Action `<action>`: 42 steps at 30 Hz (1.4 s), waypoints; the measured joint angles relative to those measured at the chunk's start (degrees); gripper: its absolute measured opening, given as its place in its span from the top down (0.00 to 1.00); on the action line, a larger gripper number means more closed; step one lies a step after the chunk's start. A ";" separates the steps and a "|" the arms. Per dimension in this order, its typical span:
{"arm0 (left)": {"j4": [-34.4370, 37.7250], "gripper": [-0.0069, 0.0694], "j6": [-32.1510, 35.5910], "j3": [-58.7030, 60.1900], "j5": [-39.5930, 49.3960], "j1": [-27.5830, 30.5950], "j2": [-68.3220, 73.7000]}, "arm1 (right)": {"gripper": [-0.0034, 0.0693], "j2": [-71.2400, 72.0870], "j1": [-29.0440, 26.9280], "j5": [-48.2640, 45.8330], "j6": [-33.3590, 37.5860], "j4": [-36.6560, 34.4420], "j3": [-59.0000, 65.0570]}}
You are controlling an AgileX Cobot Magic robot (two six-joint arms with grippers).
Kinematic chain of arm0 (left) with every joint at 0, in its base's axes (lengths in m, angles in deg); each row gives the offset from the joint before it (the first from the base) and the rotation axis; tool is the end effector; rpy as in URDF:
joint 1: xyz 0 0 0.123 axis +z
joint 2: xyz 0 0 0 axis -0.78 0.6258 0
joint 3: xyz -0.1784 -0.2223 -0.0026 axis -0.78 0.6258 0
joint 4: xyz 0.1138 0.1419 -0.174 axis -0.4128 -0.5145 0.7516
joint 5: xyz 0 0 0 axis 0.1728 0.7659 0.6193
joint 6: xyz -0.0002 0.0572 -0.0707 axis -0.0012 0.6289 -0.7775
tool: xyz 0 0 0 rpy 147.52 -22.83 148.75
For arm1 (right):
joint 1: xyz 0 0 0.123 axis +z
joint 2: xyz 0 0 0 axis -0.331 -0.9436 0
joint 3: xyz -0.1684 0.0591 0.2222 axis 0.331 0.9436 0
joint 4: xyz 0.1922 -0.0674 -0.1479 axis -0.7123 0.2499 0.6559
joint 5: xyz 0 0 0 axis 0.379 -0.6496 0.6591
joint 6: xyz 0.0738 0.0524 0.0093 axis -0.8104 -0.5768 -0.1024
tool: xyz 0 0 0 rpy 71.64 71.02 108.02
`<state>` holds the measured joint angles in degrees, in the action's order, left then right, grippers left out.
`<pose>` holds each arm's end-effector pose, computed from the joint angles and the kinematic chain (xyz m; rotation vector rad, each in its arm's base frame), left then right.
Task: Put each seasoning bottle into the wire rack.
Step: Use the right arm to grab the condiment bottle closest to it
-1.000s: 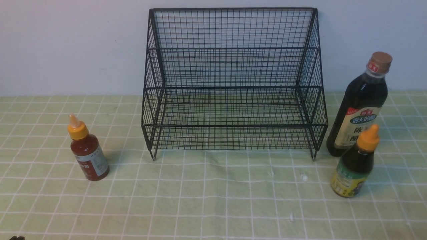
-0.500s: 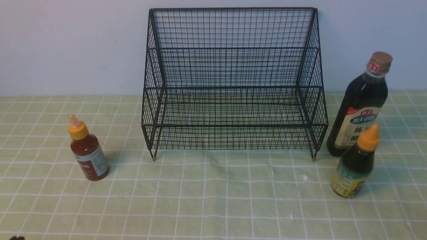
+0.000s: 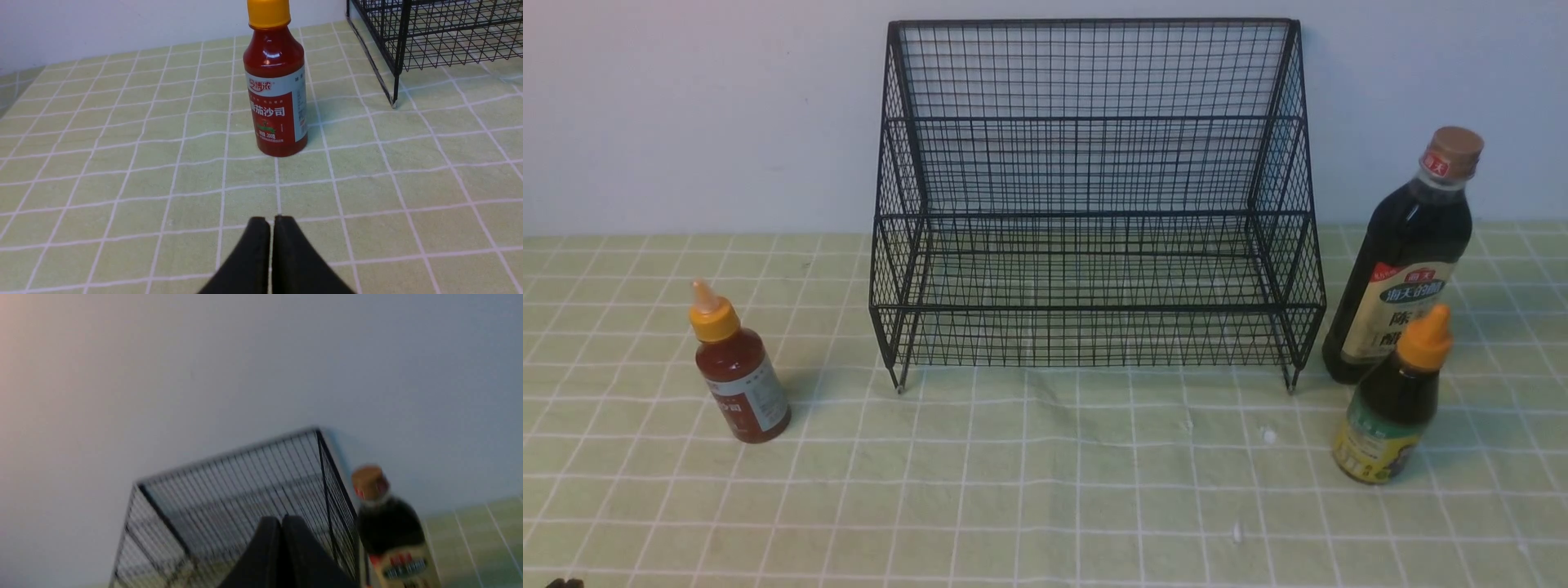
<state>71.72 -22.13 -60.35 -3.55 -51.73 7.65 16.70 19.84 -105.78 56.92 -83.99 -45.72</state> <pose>0.0526 -0.0014 0.1705 0.0842 1.8713 0.0335 0.0763 0.0224 0.3758 0.1605 1.8198 0.4889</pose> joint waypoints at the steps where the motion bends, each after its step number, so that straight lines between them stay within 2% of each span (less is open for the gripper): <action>1: 0.00 0.92 0.00 0.00 0.00 0.00 0.00 | 0.97 -4.19 0.00 -5.42 1.04 0.51 -3.55; 2: 0.00 0.92 0.00 0.00 0.00 0.00 0.00 | 0.97 -4.19 0.00 -6.44 1.30 0.68 -4.24; 3: 0.00 0.92 0.00 0.00 0.00 0.00 0.00 | 0.97 -9.96 0.00 -13.23 2.66 1.30 -8.74; 6: 0.00 0.92 0.00 0.00 0.00 0.00 0.00 | 0.96 -22.91 0.00 -24.36 4.02 2.78 -17.75; 10: 0.00 0.92 0.00 0.00 0.00 0.00 0.00 | 0.87 -35.22 0.00 -30.05 5.45 4.89 -24.53; 12: 0.00 0.92 0.00 0.00 0.00 0.00 0.00 | 0.79 -40.05 0.05 -31.41 7.10 5.34 -27.05; 13: 0.00 0.92 0.00 0.00 0.00 0.00 0.00 | 0.79 -40.54 0.10 -31.41 7.10 5.42 -27.26; 18: 0.00 0.92 0.00 0.00 0.00 0.00 0.00 | 0.55 -49.50 3.19 -31.55 8.28 10.16 -29.08; 19: 0.00 0.92 0.00 0.00 0.00 0.00 0.00 | 0.48 -51.02 4.30 -30.72 7.65 11.95 -29.08; 23: 0.00 0.92 0.00 0.00 0.00 0.00 0.00 | 0.31 -54.40 7.97 -27.16 4.02 18.60 -29.08; 27: 0.00 0.92 0.00 0.00 0.00 0.00 0.00 | 0.22 -57.55 9.65 -25.27 0.77 22.84 -29.15; 37: 0.00 0.92 0.00 0.00 0.05 0.00 0.00 | 0.20 -64.36 9.77 -24.92 -1.14 23.72 -29.15; 42: 0.00 0.92 0.00 0.00 0.05 0.00 0.00 | 0.26 -65.97 9.79 -25.04 -1.14 23.72 -29.15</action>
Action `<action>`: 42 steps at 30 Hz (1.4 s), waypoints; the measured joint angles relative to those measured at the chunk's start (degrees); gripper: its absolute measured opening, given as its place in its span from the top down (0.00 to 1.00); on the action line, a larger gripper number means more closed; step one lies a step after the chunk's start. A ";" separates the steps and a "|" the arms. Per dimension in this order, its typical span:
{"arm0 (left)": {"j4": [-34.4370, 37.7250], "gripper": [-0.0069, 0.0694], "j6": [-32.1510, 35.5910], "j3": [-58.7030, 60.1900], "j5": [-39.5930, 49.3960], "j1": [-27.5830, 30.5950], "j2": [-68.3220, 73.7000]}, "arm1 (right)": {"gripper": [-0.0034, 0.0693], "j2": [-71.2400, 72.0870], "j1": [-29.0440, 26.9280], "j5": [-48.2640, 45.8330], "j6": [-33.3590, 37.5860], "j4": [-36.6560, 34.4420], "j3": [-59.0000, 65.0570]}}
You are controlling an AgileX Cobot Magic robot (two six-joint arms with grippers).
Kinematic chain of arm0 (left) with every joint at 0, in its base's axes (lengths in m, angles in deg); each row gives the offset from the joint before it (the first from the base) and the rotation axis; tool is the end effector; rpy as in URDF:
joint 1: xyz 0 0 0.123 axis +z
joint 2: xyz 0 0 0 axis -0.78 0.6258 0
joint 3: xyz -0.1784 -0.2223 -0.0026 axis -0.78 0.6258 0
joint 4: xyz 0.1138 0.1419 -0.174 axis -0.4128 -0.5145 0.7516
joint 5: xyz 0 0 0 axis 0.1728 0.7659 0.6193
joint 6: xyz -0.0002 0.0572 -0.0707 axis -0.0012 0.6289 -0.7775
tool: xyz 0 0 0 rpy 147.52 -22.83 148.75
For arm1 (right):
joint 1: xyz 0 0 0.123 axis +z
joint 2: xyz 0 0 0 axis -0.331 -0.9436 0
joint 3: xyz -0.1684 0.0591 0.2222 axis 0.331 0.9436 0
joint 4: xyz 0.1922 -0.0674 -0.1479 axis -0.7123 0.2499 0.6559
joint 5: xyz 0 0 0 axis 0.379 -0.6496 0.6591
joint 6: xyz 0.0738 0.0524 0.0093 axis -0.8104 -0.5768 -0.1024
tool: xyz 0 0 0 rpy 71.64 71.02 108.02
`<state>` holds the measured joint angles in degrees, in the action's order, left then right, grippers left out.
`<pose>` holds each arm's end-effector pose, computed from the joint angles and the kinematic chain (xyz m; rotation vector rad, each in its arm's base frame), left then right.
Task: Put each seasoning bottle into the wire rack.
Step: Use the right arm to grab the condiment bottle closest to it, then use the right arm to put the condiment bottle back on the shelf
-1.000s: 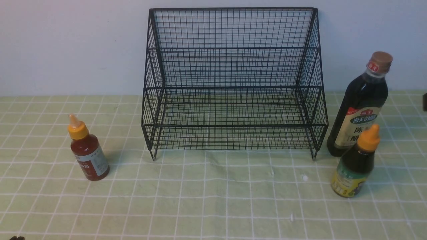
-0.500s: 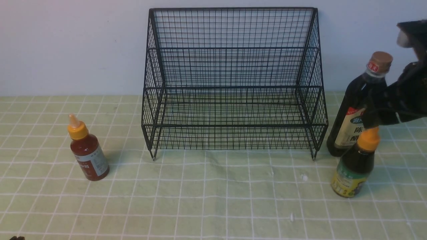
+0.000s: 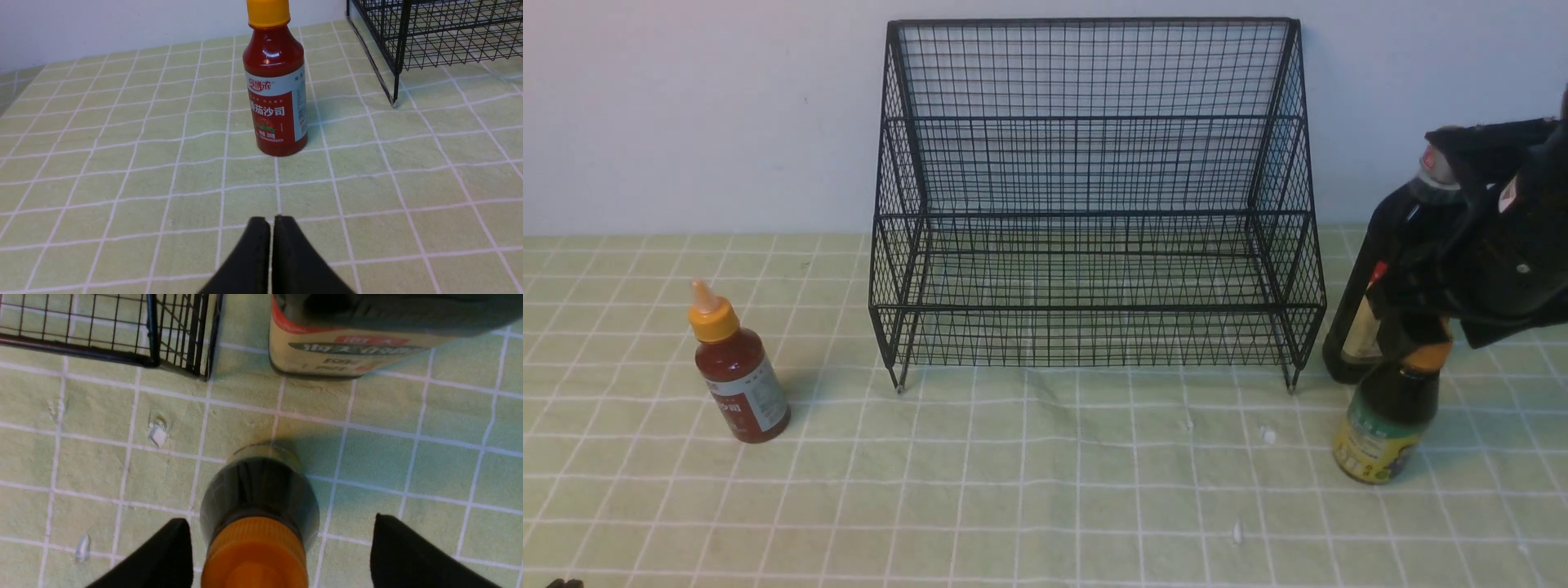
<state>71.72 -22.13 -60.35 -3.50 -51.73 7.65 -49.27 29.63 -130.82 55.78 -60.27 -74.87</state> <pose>0.0525 -0.0014 0.1704 0.0842 1.8721 0.0335 0.3139 0.0562 0.2689 -0.1712 2.9218 0.0258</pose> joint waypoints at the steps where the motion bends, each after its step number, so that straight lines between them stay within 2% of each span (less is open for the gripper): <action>1: 0.00 0.92 0.00 0.00 0.00 0.00 0.00 | 0.30 -0.30 0.00 -0.13 0.00 -0.14 0.00; 4: 0.00 0.92 0.00 0.00 0.00 0.00 0.00 | 0.45 -0.69 0.00 -0.25 0.00 -0.55 0.00; 5: 0.00 0.92 0.00 0.00 0.00 0.00 0.00 | 0.54 -0.76 0.05 -0.32 0.00 -0.55 0.00; 6: 0.00 0.92 0.00 0.00 0.00 0.00 0.00 | 0.55 -0.76 0.05 -0.32 0.05 -0.55 0.00; 14: 0.00 0.92 0.00 0.00 0.00 0.00 0.00 | 0.54 0.29 0.05 -4.00 2.94 -2.08 -0.23; 22: 0.00 0.92 0.00 0.00 0.00 0.00 0.00 | 0.54 12.84 0.05 -7.63 7.42 -7.49 -0.16; 27: 0.00 0.92 0.00 0.00 0.00 0.00 0.00 | 0.54 18.67 0.12 -9.39 9.61 -10.75 -5.49; 36: 0.00 0.92 0.00 -0.05 0.00 0.00 0.00 | 0.54 12.87 10.12 -9.32 11.71 -10.44 -24.30; 39: 0.00 0.92 0.00 -0.05 0.00 0.00 0.00 | 0.54 5.42 13.84 -8.92 11.60 -5.99 -30.99; 42: 0.00 0.92 0.00 -0.05 0.00 0.00 0.00 | 0.54 0.16 14.69 -8.85 10.47 -2.67 -34.47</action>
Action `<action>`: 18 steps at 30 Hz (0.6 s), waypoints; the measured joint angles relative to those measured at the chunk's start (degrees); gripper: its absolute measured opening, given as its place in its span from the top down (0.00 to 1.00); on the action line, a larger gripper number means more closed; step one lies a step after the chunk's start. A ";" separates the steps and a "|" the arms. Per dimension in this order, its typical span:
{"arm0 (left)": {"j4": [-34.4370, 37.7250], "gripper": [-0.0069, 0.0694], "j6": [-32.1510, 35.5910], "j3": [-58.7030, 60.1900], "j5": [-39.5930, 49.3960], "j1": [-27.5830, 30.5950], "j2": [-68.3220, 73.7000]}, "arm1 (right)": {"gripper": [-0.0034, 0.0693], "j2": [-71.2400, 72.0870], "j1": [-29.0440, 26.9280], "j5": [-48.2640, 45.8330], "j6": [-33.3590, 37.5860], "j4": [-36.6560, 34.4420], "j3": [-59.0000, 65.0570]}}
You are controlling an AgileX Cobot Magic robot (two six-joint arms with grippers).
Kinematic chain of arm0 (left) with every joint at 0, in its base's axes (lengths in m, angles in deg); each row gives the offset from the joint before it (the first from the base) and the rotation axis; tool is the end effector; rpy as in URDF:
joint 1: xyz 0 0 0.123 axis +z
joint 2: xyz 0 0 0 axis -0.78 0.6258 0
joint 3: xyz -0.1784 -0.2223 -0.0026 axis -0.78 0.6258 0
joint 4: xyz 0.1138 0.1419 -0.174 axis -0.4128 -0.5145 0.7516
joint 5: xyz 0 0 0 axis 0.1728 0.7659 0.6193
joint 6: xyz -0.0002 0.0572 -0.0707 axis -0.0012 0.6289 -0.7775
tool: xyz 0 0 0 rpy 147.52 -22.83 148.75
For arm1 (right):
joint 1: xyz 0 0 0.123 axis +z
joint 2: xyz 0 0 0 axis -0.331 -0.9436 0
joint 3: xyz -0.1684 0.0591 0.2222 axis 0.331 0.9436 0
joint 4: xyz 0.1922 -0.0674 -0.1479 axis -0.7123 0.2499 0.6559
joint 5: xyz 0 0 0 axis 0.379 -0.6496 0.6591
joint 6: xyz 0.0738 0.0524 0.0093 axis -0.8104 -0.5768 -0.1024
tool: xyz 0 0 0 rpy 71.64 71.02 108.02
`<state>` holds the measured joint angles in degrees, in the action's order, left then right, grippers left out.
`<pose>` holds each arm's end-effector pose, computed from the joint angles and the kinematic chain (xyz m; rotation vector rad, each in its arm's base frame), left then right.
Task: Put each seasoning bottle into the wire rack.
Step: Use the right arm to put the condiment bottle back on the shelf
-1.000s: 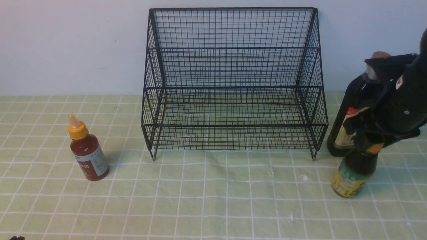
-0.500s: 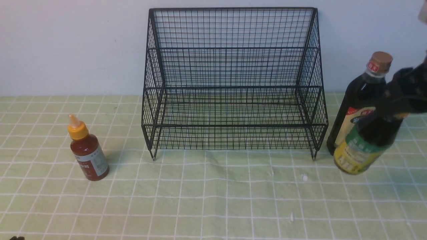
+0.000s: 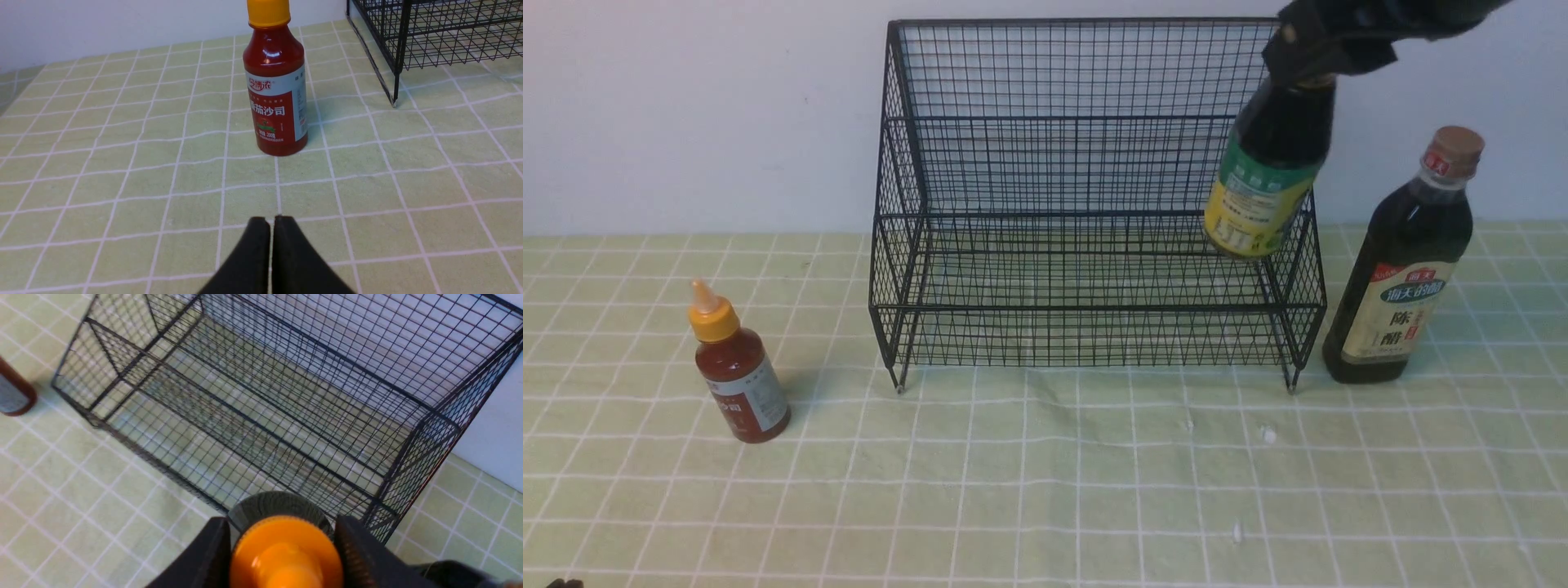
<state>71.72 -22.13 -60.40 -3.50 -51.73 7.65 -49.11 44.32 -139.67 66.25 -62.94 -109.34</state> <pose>0.0525 -0.0014 0.1707 0.0842 1.8713 0.0335 0.3039 0.1451 0.4351 -0.6781 2.3905 0.1847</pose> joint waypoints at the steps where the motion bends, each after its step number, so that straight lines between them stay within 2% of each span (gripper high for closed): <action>1: 0.00 0.92 0.00 0.00 0.00 0.00 0.00 | 0.54 -2.44 0.08 0.14 -0.50 1.58 -1.51; 6: 0.00 0.92 0.00 0.00 0.00 0.00 0.00 | 0.54 -9.86 0.13 0.63 -1.55 5.10 -5.16; 18: 0.00 0.92 0.00 0.00 0.05 0.00 0.00 | 0.54 -18.75 0.13 -1.19 -1.98 4.89 -5.65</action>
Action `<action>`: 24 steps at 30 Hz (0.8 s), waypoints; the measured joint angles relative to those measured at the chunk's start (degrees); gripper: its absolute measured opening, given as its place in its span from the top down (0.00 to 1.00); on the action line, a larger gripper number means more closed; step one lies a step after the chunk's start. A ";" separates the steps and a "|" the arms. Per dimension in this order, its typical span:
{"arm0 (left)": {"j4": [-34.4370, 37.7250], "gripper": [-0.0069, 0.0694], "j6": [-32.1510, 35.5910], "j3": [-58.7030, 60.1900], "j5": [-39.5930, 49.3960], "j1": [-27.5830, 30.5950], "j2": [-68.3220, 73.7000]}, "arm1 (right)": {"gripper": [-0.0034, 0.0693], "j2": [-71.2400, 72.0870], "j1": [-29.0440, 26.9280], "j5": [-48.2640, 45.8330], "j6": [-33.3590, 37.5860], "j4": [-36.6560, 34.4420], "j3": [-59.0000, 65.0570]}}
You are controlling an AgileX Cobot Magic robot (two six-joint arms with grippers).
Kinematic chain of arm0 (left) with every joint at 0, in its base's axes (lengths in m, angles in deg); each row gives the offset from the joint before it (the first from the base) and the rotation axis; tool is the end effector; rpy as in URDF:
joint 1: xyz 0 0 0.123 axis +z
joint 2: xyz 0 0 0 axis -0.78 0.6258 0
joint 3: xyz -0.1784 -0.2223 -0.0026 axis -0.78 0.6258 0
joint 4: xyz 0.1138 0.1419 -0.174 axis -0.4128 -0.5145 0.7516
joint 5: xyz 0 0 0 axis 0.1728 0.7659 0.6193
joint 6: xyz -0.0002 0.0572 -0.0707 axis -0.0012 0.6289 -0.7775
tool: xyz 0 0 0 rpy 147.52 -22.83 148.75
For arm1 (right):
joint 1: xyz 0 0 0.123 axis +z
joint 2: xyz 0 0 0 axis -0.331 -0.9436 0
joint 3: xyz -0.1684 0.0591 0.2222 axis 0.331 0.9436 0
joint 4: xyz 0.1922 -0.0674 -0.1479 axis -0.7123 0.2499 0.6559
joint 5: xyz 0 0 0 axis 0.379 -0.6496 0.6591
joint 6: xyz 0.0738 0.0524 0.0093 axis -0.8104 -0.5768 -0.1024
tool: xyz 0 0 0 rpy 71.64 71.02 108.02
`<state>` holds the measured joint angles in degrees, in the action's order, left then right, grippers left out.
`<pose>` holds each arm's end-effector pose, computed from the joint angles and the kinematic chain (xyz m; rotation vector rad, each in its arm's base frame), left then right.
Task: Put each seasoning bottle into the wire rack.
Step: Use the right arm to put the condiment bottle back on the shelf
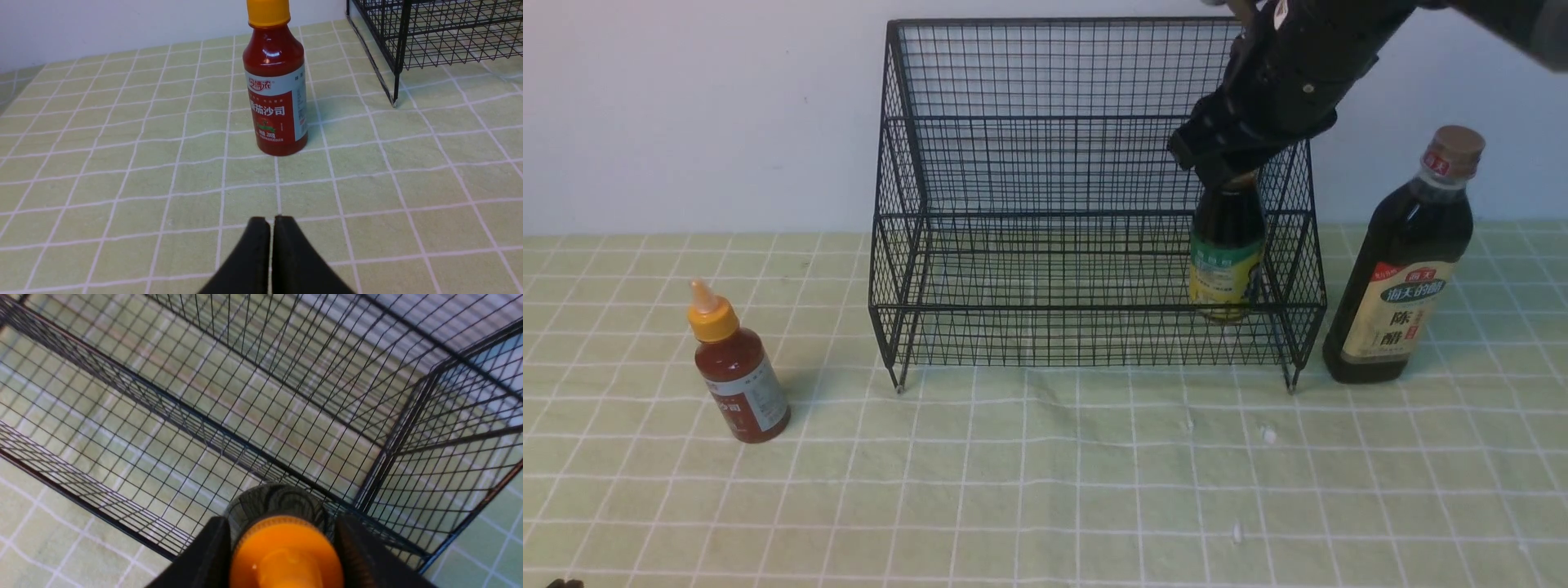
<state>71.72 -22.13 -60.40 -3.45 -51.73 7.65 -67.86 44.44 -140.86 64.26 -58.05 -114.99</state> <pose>0.0525 -0.0014 0.1706 0.0843 1.8721 0.0334 0.3841 0.1753 0.3375 -0.7068 2.6305 0.0360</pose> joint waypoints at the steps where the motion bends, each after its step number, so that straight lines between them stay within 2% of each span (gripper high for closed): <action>1: 0.00 0.92 0.00 0.00 0.00 0.00 0.00 | 0.54 -0.28 0.00 -0.14 -0.29 0.07 0.00; 10: 0.00 0.92 0.00 0.00 0.00 0.00 0.00 | 0.54 -4.53 0.00 -0.37 -5.28 1.95 -0.53; 18: 0.00 0.92 0.00 0.00 0.00 0.00 0.00 | 0.53 -4.65 0.00 -0.38 -6.82 2.08 -0.65; 24: 0.00 0.92 0.00 0.00 0.00 0.00 0.00 | 0.31 -3.70 0.00 0.20 -8.76 2.28 -0.65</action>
<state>71.72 -22.13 -60.40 -3.45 -51.73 7.65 -71.56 44.44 -140.67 55.51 -55.78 -115.64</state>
